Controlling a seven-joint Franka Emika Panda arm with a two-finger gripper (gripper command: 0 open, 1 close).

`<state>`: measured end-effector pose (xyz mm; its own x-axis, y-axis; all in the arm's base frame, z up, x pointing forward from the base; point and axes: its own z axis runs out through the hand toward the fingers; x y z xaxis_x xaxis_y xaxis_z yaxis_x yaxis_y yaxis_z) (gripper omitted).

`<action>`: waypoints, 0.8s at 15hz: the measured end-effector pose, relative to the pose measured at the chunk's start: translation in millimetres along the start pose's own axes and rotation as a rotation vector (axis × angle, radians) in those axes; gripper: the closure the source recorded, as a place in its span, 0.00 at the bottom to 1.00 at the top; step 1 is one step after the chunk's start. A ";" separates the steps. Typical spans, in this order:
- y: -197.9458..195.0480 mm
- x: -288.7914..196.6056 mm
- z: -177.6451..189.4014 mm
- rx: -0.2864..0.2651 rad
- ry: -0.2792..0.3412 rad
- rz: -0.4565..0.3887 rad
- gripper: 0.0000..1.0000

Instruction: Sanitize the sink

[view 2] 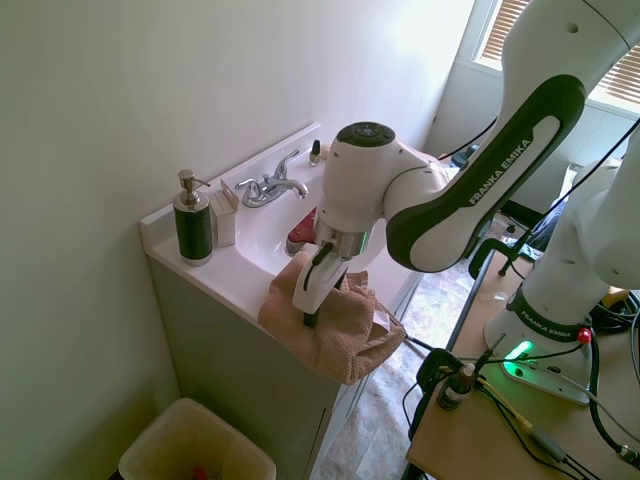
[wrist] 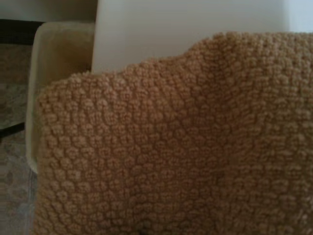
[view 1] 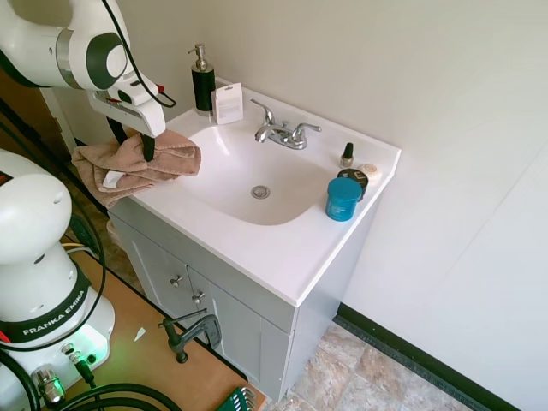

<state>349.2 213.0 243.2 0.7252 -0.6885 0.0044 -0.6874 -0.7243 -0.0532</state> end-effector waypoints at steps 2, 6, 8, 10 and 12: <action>1.6 5.9 -0.4 -0.009 -0.019 0.016 1.00; 5.0 17.7 -1.0 -0.011 -0.034 0.067 1.00; 6.9 23.7 -1.6 -0.009 -0.035 0.086 1.00; 8.3 31.3 -2.7 -0.006 -0.033 0.108 1.00; 8.5 43.6 -2.8 -0.002 -0.034 0.158 1.00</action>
<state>374.9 176.7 245.8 0.6093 -0.7920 -0.0379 -0.7928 -0.6076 -0.0481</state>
